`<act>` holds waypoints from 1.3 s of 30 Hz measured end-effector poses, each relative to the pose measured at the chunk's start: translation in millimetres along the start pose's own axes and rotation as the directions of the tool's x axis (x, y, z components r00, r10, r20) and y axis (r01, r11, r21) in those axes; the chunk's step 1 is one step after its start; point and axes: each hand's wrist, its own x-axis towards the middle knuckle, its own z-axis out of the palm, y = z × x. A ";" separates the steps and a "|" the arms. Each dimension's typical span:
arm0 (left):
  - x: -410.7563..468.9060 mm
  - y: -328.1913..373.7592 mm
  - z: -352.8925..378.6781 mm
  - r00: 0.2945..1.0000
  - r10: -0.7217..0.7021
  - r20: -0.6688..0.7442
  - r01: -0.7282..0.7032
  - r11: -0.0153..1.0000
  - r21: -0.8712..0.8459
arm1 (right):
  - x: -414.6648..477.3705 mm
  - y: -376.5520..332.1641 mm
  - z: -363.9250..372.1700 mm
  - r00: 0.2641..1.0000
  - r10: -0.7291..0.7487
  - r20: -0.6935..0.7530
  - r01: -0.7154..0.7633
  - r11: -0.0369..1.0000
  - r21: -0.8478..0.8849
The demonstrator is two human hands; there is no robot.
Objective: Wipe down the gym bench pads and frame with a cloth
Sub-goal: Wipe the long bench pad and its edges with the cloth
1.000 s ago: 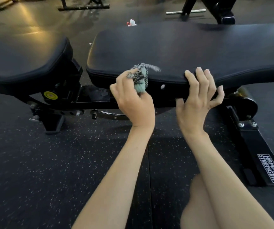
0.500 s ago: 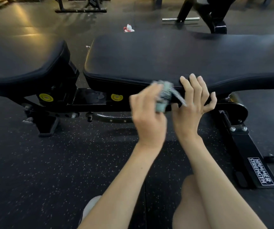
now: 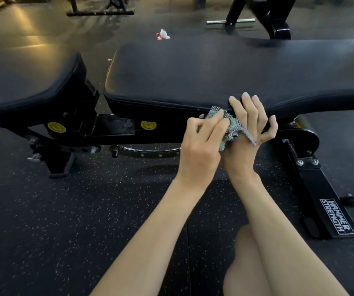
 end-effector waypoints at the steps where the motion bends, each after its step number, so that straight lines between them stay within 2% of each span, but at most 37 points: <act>1: 0.9 -4.8 -1.1 0.999 0.034 -0.010 -0.033 0.999 0.043 | -0.5 0.5 0.3 1.000 -0.003 -0.003 0.003 1.000 -0.021; 4: 2.3 -17.2 -6.5 0.996 0.030 -0.084 -0.019 0.992 0.122 | -0.1 3.4 0.8 0.999 -0.030 0.021 0.032 0.998 -0.056; 8: 1.1 -28.4 -15.0 0.987 -0.041 -0.153 0.063 0.989 0.137 | -0.4 4.0 -1.7 0.997 -0.039 0.071 0.048 0.992 -0.120; 11: 2.3 -19.1 -11.5 0.959 -0.179 -0.218 0.189 0.982 0.025 | -0.4 3.0 -1.4 0.995 -0.034 0.095 0.046 0.991 -0.124; 14: 4.6 -0.7 -3.0 0.936 -0.281 -0.214 0.270 0.960 -0.080 | -0.9 2.4 -0.8 0.996 -0.023 0.082 0.032 0.994 -0.107; 18: 5.5 6.6 -1.5 0.973 -0.197 -0.117 0.190 0.979 -0.074 | 1.2 1.3 1.1 0.999 -0.014 0.033 0.016 0.999 -0.049; 22: 8.5 -6.5 -6.3 0.997 -0.038 -0.069 0.043 0.996 0.073 | -0.9 3.0 -4.4 0.996 -0.021 0.091 0.018 0.999 0.029; 25: 9.7 -16.8 -11.2 0.995 0.020 -0.099 -0.002 0.985 0.175 | 0.2 3.6 -3.8 0.996 -0.034 0.081 0.039 0.997 -0.061; 27: 8.4 -25.2 -15.5 0.992 0.011 -0.126 0.017 0.976 0.216 | 0.8 1.7 -2.3 0.996 -0.025 0.082 0.035 0.991 -0.127; 32: 2.6 -20.6 -8.5 0.981 -0.082 -0.174 0.117 0.973 0.197 | 1.1 0.5 -4.7 0.993 -0.030 0.111 0.047 0.986 -0.159; 35: 0.6 -9.0 0.3 0.977 -0.117 -0.176 0.148 0.974 0.173 | 1.2 -1.1 -4.9 0.994 -0.020 0.111 0.033 0.992 -0.119; 39: 1.5 -2.7 -1.4 0.988 -0.092 -0.127 0.113 0.979 0.172 | 0.7 -3.3 -6.1 0.996 -0.011 0.091 0.014 0.999 -0.032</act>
